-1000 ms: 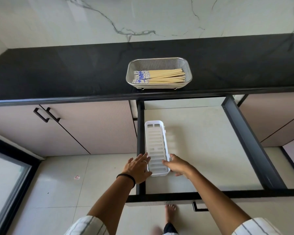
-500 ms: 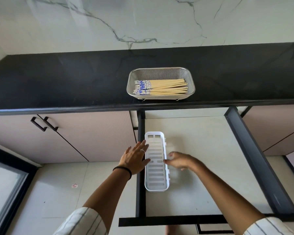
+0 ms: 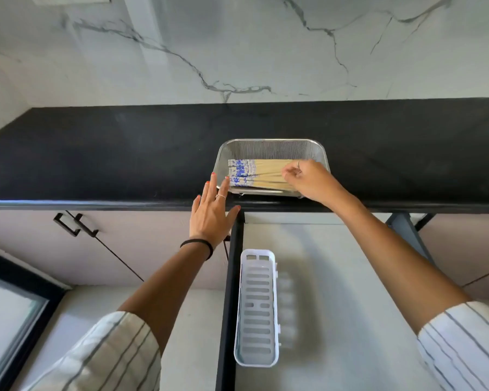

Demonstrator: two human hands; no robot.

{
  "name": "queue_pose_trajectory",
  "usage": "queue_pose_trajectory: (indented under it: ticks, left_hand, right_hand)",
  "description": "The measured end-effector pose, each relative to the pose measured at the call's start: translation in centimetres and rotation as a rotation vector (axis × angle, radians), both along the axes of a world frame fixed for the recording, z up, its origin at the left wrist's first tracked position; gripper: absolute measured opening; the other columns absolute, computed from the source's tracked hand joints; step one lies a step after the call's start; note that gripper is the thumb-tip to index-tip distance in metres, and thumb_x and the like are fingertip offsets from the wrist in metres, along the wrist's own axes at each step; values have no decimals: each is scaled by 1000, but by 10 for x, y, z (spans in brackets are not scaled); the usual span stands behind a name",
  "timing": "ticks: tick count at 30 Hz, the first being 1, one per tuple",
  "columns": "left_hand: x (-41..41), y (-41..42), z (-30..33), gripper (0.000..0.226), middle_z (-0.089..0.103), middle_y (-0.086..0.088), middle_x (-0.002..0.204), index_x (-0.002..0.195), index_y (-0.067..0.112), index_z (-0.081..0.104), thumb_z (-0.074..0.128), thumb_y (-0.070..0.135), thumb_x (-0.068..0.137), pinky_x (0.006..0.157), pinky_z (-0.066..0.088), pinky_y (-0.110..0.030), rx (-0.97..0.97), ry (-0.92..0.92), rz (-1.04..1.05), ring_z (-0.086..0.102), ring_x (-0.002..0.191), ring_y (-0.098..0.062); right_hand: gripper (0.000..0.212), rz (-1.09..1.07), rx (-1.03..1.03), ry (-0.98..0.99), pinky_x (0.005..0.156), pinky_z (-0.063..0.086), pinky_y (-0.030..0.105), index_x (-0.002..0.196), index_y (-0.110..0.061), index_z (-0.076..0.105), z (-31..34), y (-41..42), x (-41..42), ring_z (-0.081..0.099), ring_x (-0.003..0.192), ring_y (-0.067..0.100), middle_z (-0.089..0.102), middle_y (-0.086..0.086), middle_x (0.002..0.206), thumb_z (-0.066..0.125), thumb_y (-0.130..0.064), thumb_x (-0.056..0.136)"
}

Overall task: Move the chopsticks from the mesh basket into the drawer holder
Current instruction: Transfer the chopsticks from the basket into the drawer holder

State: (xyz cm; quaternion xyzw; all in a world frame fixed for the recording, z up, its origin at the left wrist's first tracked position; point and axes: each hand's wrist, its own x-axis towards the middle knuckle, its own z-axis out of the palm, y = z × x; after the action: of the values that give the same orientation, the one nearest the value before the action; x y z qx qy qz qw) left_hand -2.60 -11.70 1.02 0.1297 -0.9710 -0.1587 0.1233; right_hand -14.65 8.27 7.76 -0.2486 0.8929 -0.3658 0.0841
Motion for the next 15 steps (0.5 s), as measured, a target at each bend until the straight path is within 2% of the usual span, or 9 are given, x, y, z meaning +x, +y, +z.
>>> queue_pose_trajectory:
  ticks: [3,7,11,15]
  left_hand:
    - [-20,-5,6,73,0,-9,160,152,22,11,49,46,94,117,17,-45,38,-49,60,9,147,-26]
    - [-37,-9,8,73,1,-10,160,151,22,14,47,50,93,118,18,-47,40,-136,77,12,147,-28]
    - [-43,-8,5,64,13,-6,159,147,21,30,46,50,93,113,29,-49,53,-218,57,24,143,-26]
    - [-44,-6,4,59,11,-6,159,144,17,38,50,45,93,113,30,-47,76,-244,61,21,144,-27]
  right_hand:
    - [30,-19,158,-40,97,49,35,121,-12,61,-9,-2,-31,63,107,23,64,9,124,53,-19,92]
    - [46,48,336,-134,105,39,34,132,-12,52,-24,-4,-60,52,124,24,54,8,138,61,-22,88]
    - [57,79,404,-171,107,38,33,135,-10,50,-38,-11,-69,50,128,25,51,8,141,69,-27,84]
    - [50,108,454,-116,105,41,33,129,-9,56,-42,-20,-72,53,123,27,56,11,136,69,-26,84]
